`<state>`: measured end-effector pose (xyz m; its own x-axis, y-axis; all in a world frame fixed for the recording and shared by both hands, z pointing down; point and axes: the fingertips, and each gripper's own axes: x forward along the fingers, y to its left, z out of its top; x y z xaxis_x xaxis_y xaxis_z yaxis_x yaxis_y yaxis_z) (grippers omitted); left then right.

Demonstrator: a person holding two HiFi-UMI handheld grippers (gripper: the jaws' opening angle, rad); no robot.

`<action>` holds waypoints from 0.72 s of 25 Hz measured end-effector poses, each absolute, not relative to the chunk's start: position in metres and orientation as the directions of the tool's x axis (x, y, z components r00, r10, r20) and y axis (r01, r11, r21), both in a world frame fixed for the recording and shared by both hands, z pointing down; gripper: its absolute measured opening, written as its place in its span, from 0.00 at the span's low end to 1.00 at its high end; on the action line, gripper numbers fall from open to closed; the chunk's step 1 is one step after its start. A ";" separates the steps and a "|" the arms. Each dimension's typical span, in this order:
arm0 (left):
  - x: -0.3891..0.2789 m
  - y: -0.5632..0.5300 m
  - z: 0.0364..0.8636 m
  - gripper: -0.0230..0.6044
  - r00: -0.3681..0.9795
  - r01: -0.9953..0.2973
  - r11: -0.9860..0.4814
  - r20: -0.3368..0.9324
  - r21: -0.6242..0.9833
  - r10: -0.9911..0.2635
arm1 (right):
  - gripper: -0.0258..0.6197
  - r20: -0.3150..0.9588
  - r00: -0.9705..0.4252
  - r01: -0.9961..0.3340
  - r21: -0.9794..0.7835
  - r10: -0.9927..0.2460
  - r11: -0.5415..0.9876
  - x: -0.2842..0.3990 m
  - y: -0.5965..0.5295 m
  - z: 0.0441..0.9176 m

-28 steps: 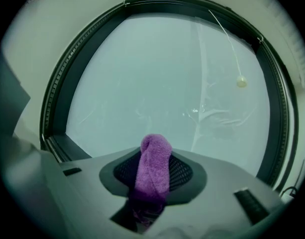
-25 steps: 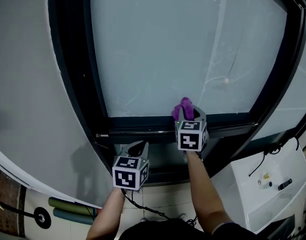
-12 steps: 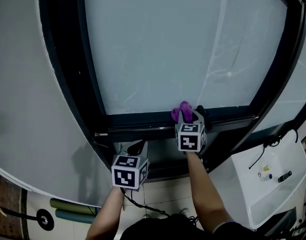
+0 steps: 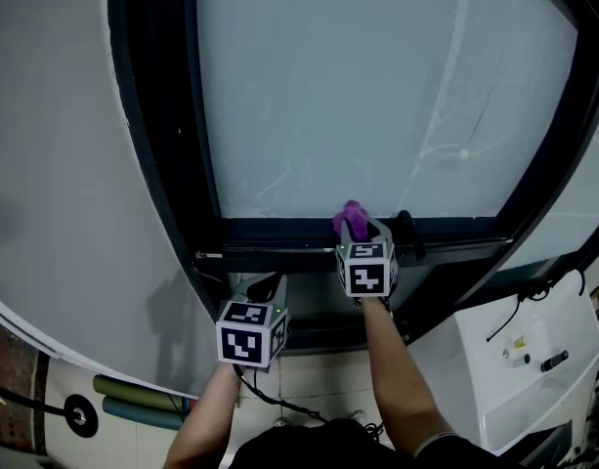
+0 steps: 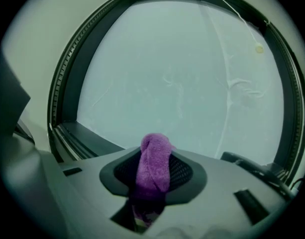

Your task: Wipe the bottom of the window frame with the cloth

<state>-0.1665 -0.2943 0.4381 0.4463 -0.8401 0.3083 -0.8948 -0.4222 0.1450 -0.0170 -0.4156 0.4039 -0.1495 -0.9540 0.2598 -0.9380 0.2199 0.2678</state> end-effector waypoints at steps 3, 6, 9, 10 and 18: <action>-0.176 -0.291 0.438 0.05 0.428 -0.904 -0.403 0.306 0.146 -0.850 | 0.24 0.264 -0.191 -0.928 0.265 -0.945 0.261 -0.037 -0.415 0.404; -0.186 -0.287 0.439 0.05 0.405 -0.914 -0.378 0.306 0.146 -0.861 | 0.24 0.274 -0.236 -0.916 0.258 -0.932 0.308 -0.061 -0.413 0.405; -0.198 -0.282 0.439 0.05 0.382 -0.924 -0.352 0.306 0.149 -0.872 | 0.24 0.280 -0.281 -0.901 0.254 -0.918 0.353 -0.085 -0.412 0.405; -0.201 -0.280 0.440 0.05 0.373 -0.927 -0.343 0.307 0.149 -0.875 | 0.24 0.283 -0.295 -0.896 0.250 -0.913 0.367 -0.093 -0.411 0.406; -0.235 -0.265 0.440 0.05 0.297 -0.953 -0.264 0.309 0.147 -0.904 | 0.24 0.290 -0.397 -0.854 0.230 -0.871 0.466 -0.154 -0.408 0.407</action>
<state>-0.2350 -0.2654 0.4399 0.2973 -0.9036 0.3086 -0.9534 -0.2635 0.1468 -0.1541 -0.4080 0.4071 -0.3969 -0.8708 0.2903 -0.8543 0.4661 0.2300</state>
